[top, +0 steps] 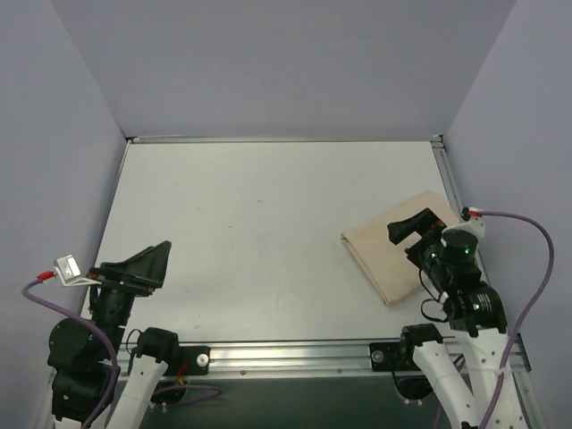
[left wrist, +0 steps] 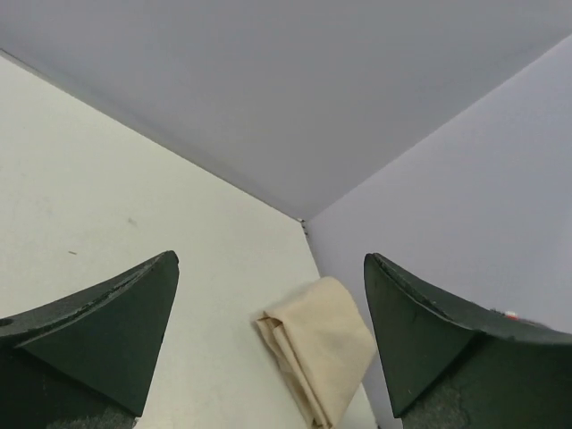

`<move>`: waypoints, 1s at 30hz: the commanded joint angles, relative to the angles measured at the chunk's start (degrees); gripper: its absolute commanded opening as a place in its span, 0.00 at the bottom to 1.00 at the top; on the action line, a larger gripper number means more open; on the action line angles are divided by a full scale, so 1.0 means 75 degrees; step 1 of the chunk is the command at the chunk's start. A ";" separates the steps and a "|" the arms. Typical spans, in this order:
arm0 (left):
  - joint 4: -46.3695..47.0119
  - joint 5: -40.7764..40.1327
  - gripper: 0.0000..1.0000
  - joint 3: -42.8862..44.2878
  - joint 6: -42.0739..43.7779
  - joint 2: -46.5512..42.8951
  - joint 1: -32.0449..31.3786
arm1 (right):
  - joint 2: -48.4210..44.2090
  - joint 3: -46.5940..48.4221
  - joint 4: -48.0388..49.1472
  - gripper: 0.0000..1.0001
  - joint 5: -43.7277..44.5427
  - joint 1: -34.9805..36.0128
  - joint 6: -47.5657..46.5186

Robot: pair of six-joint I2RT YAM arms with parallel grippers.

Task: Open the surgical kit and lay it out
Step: Move the surgical kit at the center of the board.

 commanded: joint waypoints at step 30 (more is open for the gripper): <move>-0.0848 0.2605 0.93 0.1527 0.1549 0.3517 -0.1205 | 0.6199 -0.0218 0.0567 0.00 0.4537 -0.4043 0.0801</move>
